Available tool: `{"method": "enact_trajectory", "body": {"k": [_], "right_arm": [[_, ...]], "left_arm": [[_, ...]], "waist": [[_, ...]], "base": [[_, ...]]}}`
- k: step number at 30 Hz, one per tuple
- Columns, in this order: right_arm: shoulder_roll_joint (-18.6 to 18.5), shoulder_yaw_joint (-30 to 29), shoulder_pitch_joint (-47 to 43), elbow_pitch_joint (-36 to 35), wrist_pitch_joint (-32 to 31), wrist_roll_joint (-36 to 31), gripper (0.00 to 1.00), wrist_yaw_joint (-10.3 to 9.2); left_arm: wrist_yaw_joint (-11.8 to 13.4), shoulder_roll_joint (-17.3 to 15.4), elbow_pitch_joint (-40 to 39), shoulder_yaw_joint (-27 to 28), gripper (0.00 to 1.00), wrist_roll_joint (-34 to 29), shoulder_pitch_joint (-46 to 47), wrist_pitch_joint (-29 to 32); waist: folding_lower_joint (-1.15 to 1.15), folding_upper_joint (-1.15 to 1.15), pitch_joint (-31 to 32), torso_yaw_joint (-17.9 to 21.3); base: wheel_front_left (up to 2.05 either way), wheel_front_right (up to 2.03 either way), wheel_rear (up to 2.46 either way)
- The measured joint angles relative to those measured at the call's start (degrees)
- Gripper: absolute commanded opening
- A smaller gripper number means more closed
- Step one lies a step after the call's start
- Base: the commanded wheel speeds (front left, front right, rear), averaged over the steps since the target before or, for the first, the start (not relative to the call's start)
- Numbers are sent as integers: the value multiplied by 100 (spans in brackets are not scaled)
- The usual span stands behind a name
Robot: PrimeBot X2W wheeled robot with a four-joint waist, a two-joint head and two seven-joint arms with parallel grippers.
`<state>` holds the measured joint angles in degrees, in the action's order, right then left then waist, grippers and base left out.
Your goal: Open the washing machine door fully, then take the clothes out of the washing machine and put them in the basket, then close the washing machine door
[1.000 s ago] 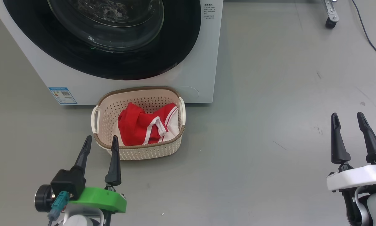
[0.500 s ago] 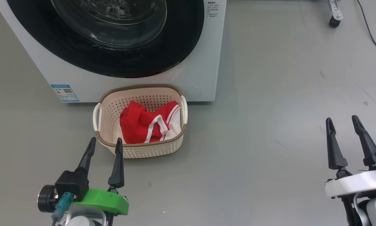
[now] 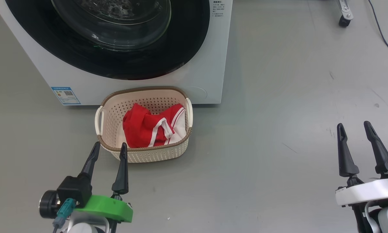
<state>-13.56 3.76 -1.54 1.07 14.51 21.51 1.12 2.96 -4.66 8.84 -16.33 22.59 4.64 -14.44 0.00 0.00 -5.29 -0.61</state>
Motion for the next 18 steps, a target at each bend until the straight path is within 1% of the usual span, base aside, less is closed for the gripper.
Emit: {"method": "enact_trajectory", "body": {"k": [6,13,14,18], "right_arm": [[103,-74,-23,-3,0,-12,100,38],[113,-135,-32,-2,0,-49,100,96],[118,-141,-32,-2,0,-52,100,127],[142,-162,-36,-1,0,-74,100,135]], "left_arm": [[-49,1,3,46,100,7,0,0],[-76,2,41,83,100,8,0,0],[-76,3,49,87,100,8,0,0],[-85,5,79,97,100,16,0,0]], "waist": [[0,0,-5,11],[0,0,7,17],[0,0,10,17],[0,0,15,18]], "base": [[0,0,0],[0,0,0],[0,0,0],[0,0,0]]}}
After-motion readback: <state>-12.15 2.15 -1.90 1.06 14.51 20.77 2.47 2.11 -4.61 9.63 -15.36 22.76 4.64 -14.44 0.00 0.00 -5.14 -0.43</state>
